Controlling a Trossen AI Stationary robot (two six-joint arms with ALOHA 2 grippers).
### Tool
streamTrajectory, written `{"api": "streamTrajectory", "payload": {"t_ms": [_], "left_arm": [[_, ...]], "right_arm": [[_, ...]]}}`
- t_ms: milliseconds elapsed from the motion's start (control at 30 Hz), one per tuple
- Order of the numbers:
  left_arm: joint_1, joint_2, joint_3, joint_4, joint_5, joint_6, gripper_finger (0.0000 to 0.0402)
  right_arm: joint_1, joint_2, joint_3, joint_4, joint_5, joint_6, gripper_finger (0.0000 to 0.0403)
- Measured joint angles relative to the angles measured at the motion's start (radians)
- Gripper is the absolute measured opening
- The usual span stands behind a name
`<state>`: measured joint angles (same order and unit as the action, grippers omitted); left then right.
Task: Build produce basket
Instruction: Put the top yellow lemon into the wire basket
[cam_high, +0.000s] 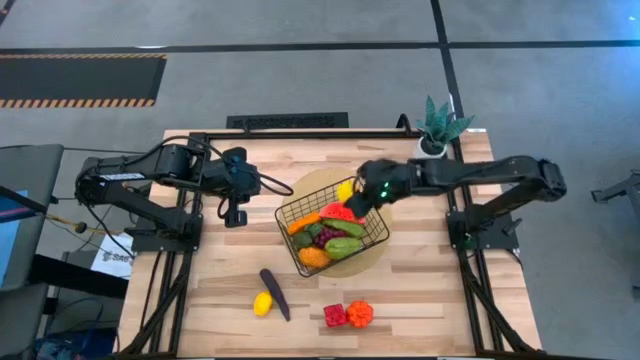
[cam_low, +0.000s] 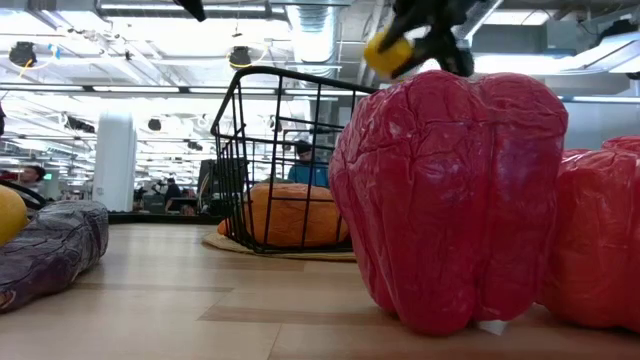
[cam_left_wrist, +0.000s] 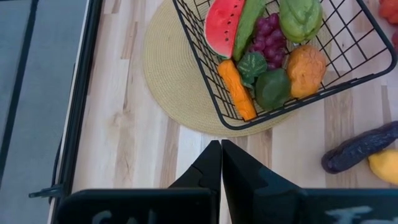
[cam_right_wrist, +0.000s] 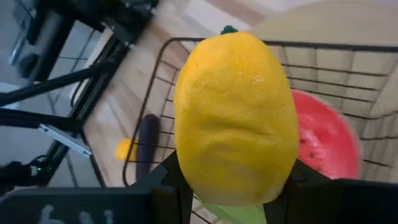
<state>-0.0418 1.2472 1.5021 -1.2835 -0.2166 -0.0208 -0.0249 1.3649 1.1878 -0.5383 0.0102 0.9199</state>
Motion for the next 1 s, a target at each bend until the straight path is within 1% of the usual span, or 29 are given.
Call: {"api": "streamTrajectory", "payload": {"t_ms": [133,300,500,667,1000], "left_arm": [[0.000,0.001,0.000,-0.001,0.000,0.000,0.0000],[0.000,0.000,0.000,-0.003,0.001,0.000,0.0000],[0.000,0.000,0.000,-0.005,0.002,0.000,0.0000],[0.000,0.000,0.000,-0.008,0.002,-0.007,0.0000],[0.000,0.000,0.000,-0.007,0.002,-0.009,0.0000]], "right_arm": [[0.054,0.068,0.000,0.067,0.012,0.030,0.0138],[0.100,0.181,-0.002,0.033,0.012,0.060,0.0138],[0.108,0.288,-0.002,0.024,-0.039,0.079,0.0133],[0.101,0.324,0.000,0.003,-0.061,0.079,0.0133],[0.096,0.315,0.000,-0.081,-0.078,0.104,0.0133]]}}
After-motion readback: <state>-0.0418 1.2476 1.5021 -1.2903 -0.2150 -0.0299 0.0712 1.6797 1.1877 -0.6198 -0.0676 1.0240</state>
